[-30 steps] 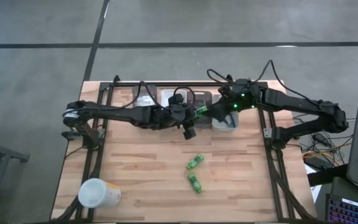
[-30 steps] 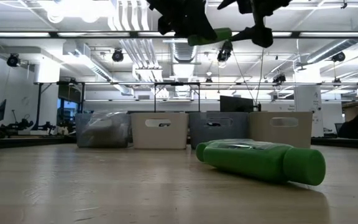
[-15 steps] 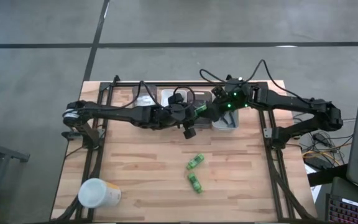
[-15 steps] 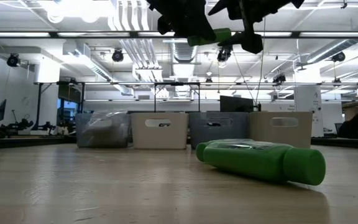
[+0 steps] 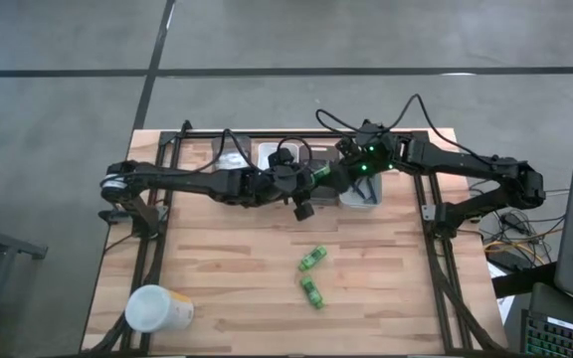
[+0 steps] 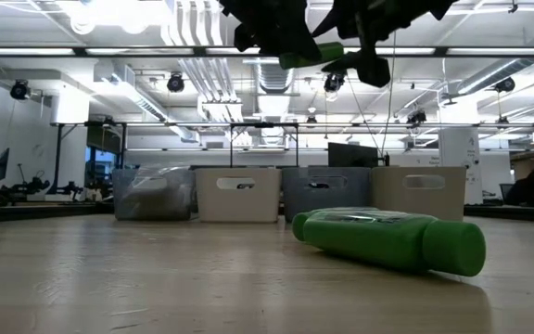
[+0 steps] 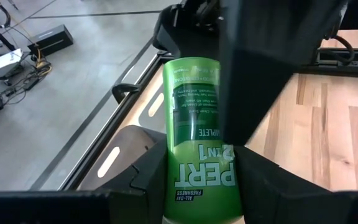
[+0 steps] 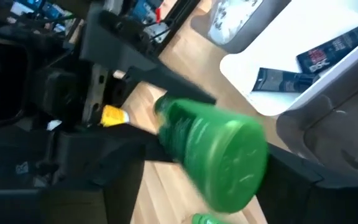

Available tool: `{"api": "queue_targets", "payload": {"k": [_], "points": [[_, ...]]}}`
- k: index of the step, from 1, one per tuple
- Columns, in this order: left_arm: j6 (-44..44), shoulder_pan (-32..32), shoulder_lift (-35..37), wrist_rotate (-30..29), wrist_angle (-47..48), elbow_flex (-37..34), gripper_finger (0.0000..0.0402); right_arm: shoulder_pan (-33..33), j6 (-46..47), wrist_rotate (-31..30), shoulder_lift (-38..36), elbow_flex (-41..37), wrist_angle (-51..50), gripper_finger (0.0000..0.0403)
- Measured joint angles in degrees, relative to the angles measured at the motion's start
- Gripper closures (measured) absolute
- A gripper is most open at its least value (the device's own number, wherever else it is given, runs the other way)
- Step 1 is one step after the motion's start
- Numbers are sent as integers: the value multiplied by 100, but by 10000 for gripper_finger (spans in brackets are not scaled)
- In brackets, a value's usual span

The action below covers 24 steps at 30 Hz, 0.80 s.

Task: Pick & Place Travel size toiletries
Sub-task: Put the top shampoo into the right black bin

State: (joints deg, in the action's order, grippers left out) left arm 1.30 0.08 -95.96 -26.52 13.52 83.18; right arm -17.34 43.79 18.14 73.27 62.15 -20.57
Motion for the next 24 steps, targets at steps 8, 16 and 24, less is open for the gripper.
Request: {"api": "queue_targets", "payload": {"k": [8, 16, 24], "points": [[2, 4, 0, 52, 0, -2, 250, -35, 13, -9, -4, -7, 7, 206], [26, 6, 2, 86, 0, -3, 242, -35, -45, -19, -4, -7, 21, 272], [271, 5, -11, 123, 177, -7, 205, -29, -263, -182, -2, -12, -19, 295]]}}
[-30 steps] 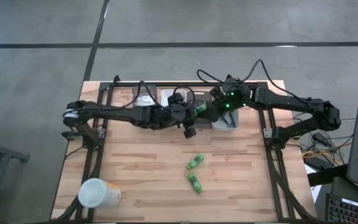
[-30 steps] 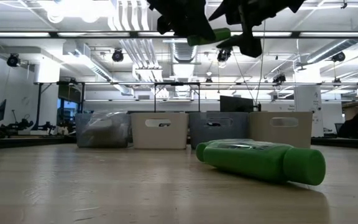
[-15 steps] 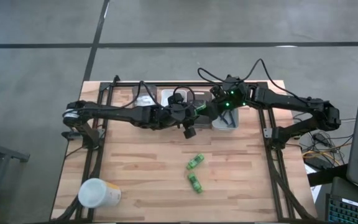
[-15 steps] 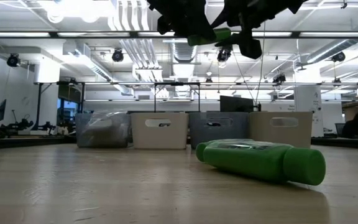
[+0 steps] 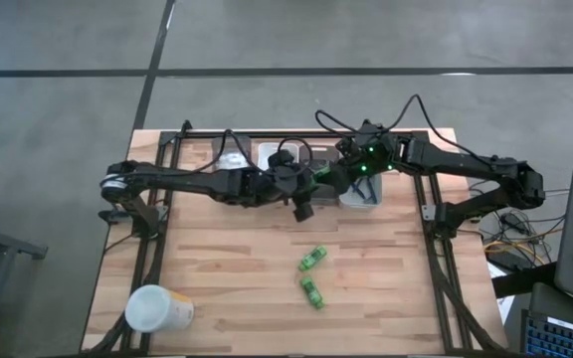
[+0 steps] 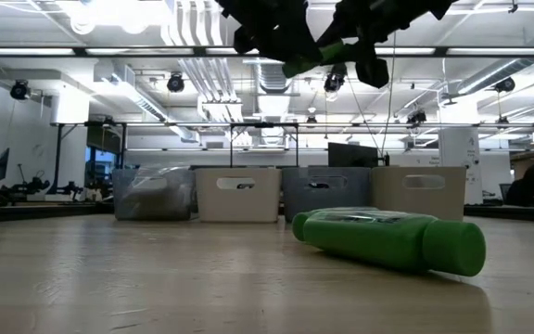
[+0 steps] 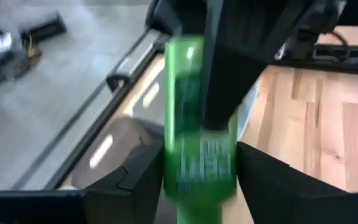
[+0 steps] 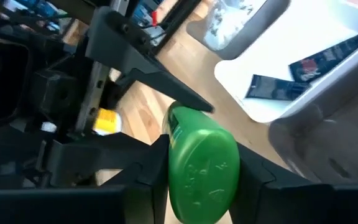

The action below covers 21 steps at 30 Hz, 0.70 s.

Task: Pick & Place Travel size toiletries
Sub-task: Put the top shampoo into the right black bin

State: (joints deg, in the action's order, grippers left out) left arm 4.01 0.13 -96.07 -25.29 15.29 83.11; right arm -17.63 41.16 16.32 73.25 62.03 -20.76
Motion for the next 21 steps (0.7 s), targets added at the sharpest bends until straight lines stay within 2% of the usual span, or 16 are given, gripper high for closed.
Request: {"api": "queue_targets", "payload": {"k": [3, 10, 13, 21], "points": [[466, 1, 9, -177, 322, 0, 187, -2, -116, -191, 0, -12, -62, 296], [1712, 58, 215, -164, 2337, 0, 155, -204, -622, -1058, 87, -22, -470, 297], [2044, 189, 250, -160, 2817, 0, 156, -432, -958, -1041, 446, -19, -630, 297], [2339, 495, 267, -175, 3079, 0, 157, -836, -2044, -449, 1901, 505, -1509, 285]]}}
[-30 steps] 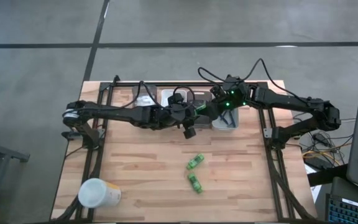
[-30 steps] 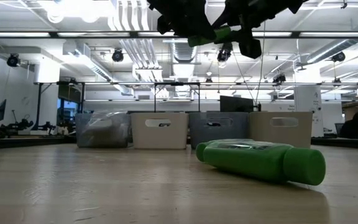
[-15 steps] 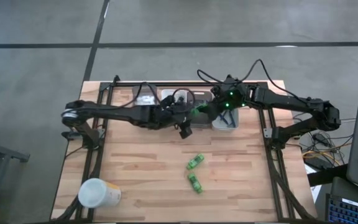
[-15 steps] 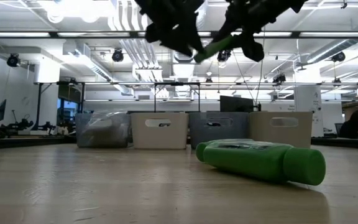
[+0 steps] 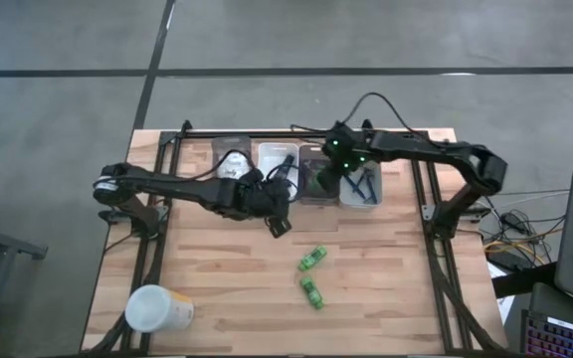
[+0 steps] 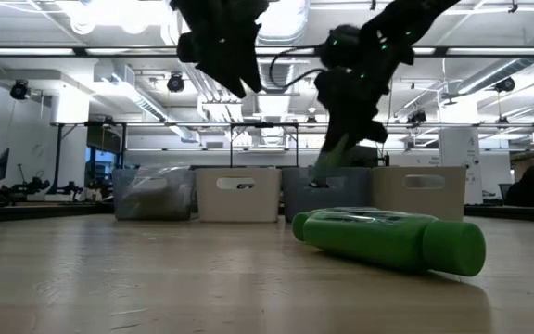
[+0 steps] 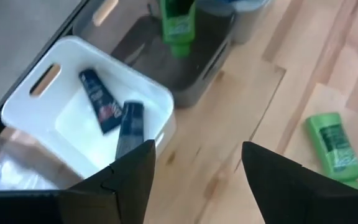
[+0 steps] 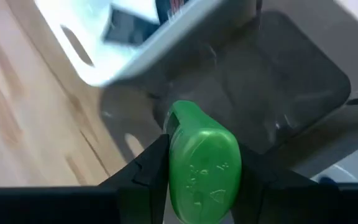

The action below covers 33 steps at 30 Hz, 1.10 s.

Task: Pick & Place Travel size toiletries
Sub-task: Put the top shampoo into the right black bin, then put the center shampoo into the right black bin

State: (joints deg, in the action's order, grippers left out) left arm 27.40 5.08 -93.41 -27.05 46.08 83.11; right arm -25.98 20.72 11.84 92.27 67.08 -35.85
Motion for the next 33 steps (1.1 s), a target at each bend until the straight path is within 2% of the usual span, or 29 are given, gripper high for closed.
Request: {"api": "queue_targets", "payload": {"k": [7, 13, 15, 21, 25, 30, 33], "points": [[461, 83, 0, -24, 324, -30, 158, -115, -475, 7, 721, 763, -701, 279], [921, 142, 0, -28, 326, -237, 158, -143, -648, -23, 1110, 1241, -869, 235], [1075, 164, 0, -31, 337, -303, 158, -141, -735, -310, 1163, 1346, -866, 219], [1318, 244, 2, -122, 355, -374, 158, -148, -901, -1055, 1103, 1530, -898, 177], [1323, 373, 91, -548, 377, -376, 158, -144, -902, -1078, 901, 1532, -909, 154], [1068, 414, 353, -500, 342, -454, 163, -104, -1076, -1079, 534, 1428, -937, 129], [679, 351, 726, -496, -139, -931, 176, -77, -1287, -1058, 330, 1385, -856, 116]]}}
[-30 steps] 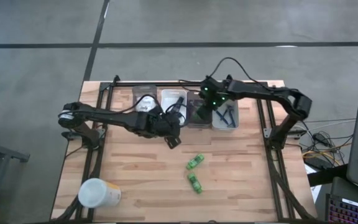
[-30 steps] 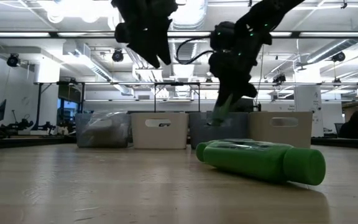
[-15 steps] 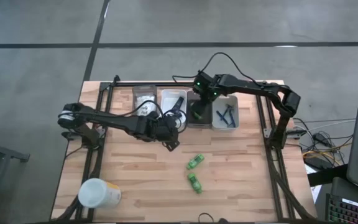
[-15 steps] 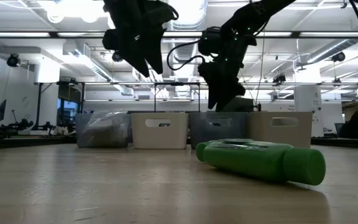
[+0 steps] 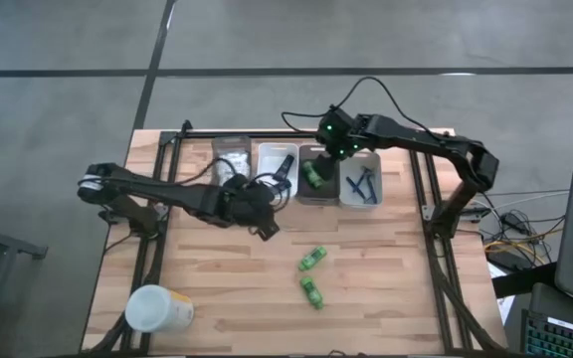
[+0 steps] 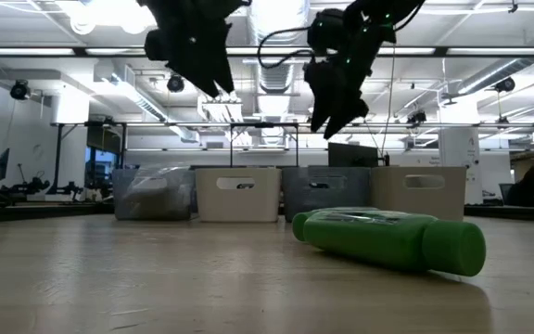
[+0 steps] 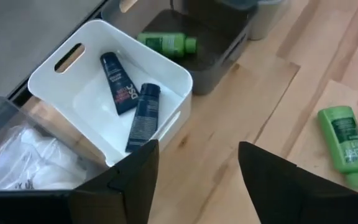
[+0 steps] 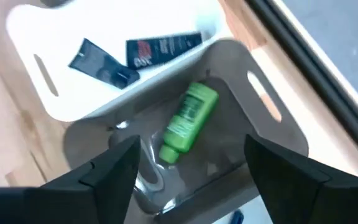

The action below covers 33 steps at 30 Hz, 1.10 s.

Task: Pick & Place Travel size toiletries
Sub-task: Put the center shampoo into the right black bin

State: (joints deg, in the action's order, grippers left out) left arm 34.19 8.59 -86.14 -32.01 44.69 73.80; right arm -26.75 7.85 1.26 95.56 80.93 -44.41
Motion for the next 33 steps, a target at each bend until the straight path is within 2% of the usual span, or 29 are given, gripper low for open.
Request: {"api": "queue_targets", "payload": {"k": [6, 10, 14, 16, 19, 23, 25, 28, 33], "points": [[-271, -365, 1200, 791, -1973, -1760, 216, -1, -155, 2, -280, -53, 75, 93], [-255, -526, 1992, 351, -2518, -2704, 231, -1, -279, 4, -459, -73, 86, 80], [747, -549, 2744, 196, -2781, -3319, 233, -15, -30, 7, -516, -82, -5, 66], [479, -543, 3074, 283, -3312, -3639, 232, -17, 275, 9, -550, -82, -3, 59], [-283, -645, 3568, 723, -4651, -4264, 232, 23, 383, 218, -574, -82, -13, 48], [-1227, -929, 4224, 1935, -6739, -5354, 232, 93, 59, 1063, -577, -82, 19, 40], [-1401, -995, 4483, 2289, -7400, -5813, 232, 121, -38, 1408, -585, -82, 27, 39], [-1534, -1000, 4834, 2314, -7889, -6312, 232, 159, -51, 1552, -594, -82, 42, 42], [-1526, -1002, 5327, 2099, -7961, -6868, 232, 287, -48, 1563, -614, -82, 117, 54]]}}
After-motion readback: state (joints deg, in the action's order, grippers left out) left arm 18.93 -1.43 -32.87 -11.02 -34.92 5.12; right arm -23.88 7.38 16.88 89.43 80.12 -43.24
